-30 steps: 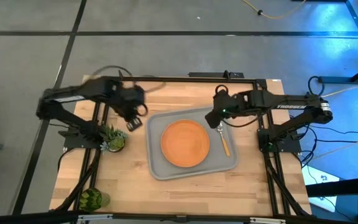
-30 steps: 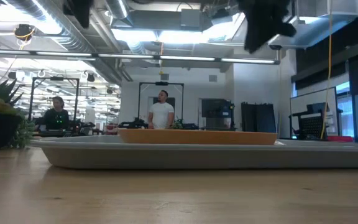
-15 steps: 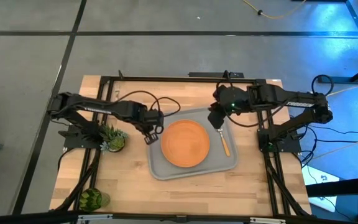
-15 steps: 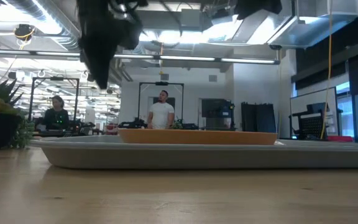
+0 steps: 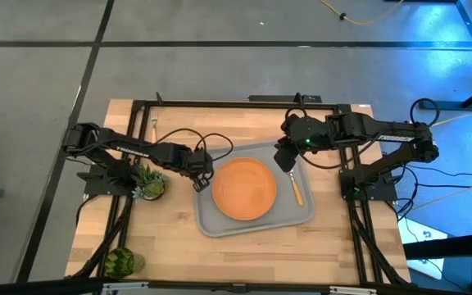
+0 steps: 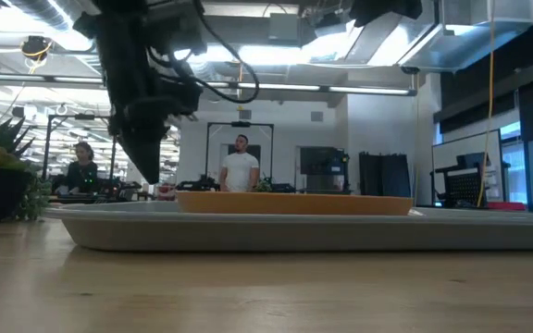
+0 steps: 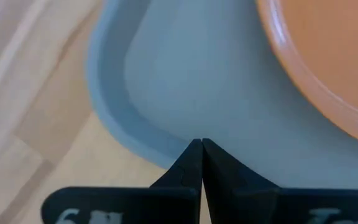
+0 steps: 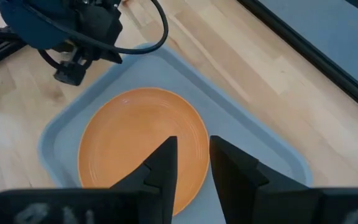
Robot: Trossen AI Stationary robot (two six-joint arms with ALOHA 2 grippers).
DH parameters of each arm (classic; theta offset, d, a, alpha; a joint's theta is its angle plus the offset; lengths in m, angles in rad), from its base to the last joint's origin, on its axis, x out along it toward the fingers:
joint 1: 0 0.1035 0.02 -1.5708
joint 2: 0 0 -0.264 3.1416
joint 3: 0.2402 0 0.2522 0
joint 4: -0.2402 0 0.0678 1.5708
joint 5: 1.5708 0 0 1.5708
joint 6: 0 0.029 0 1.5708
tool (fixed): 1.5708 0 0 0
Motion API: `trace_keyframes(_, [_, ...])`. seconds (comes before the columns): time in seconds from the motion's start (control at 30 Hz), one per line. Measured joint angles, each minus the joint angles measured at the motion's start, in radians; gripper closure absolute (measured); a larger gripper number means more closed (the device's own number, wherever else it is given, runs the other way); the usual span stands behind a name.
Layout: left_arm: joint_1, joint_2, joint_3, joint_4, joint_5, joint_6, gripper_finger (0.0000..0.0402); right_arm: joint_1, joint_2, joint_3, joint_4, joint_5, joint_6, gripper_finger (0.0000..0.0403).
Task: Pick and place plate/cup/fork/spoon on tray
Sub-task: Move the gray food tray to the center of the table
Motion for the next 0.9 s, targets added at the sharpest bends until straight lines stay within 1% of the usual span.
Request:
trace_keyframes(0.1, [0.01, 0.0, -0.028, 0.011, -0.044, 0.0, 0.0401, 0.0, 0.0, 0.0, 0.0, 0.0, 0.002, 0.0304])
trace_keyframes(0.23, [0.042, 0.0, -0.067, 0.037, -0.029, 0.001, 0.0401, 0.0, 0.0, 0.0, 0.0, -0.001, 0.005, 0.0304])
trace_keyframes(0.37, [0.056, 0.0, -0.104, 0.11, -0.022, 0.001, 0.0401, 0.0, 0.0, 0.0, 0.0, -0.002, 0.027, 0.0304])
trace_keyframes(0.5, [0.06, 0.015, -0.115, 0.155, -0.02, 0.008, 0.0401, 0.0, 0.0, 0.0, 0.0, -0.002, 0.029, 0.0304])
trace_keyframes(0.67, [0.078, 0.039, -0.115, 0.17, -0.029, 0.011, 0.0401, 0.0, 0.0, 0.0, 0.001, -0.002, 0.03, 0.0304])
trace_keyframes(0.9, [0.119, 0.077, -0.115, 0.179, -0.028, 0.061, 0.0401, 0.0, 0.0, 0.001, 0.007, -0.002, 0.031, 0.0304])
